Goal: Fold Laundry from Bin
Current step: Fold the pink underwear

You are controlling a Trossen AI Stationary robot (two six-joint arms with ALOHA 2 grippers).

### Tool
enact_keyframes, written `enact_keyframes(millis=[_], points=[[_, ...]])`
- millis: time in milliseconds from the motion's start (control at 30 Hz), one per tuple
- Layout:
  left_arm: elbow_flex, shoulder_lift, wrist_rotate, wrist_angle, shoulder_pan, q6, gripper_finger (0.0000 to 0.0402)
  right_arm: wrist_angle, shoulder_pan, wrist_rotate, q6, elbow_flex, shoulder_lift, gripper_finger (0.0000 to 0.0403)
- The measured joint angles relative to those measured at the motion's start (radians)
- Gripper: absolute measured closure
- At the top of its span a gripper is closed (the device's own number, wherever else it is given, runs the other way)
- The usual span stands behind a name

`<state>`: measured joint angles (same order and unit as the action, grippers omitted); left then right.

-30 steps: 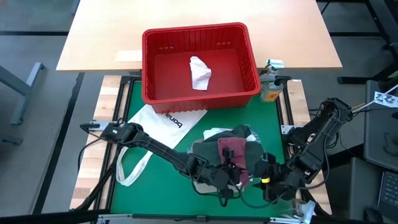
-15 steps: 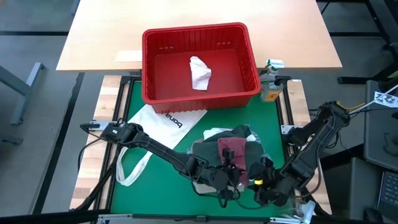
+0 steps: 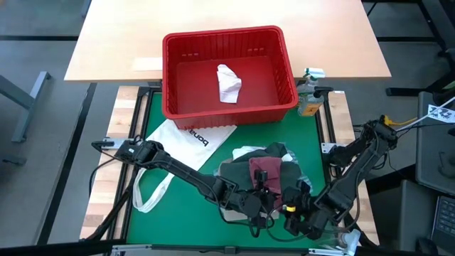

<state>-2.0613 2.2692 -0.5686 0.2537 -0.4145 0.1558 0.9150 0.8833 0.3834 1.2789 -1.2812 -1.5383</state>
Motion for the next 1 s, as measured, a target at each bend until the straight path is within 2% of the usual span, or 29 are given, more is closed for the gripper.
enact_keyframes(millis=[133, 367, 567, 700, 833, 1000], points=[[0.000, 0.000, 0.000, 0.000, 0.000, -0.012, 0.0398, 0.001, 0.000, 0.018, 0.000, 0.000, 0.000, 0.0273], [0.000, -0.003, 0.000, 0.008, -0.006, -0.049, 0.0398, 0.003, 0.000, -0.014, -0.019, 0.000, 0.004, 0.0390], [-0.002, -0.035, -0.024, 0.041, -0.018, -0.154, 0.0398, 0.007, -0.016, -0.027, -0.071, -0.002, 0.034, 0.0384], [-0.002, -0.069, -0.054, 0.159, -0.026, -0.266, 0.0398, 0.031, -0.039, -0.007, -0.133, -0.002, 0.068, 0.0397], [-0.002, -0.087, -0.066, 0.246, -0.024, -0.358, 0.0398, 0.080, -0.081, 0.014, -0.163, -0.002, 0.102, 0.0389], [-0.002, -0.089, -0.098, 0.312, -0.015, -0.366, 0.0398, 0.144, -0.148, 0.034, -0.218, -0.002, 0.131, 0.0397]])
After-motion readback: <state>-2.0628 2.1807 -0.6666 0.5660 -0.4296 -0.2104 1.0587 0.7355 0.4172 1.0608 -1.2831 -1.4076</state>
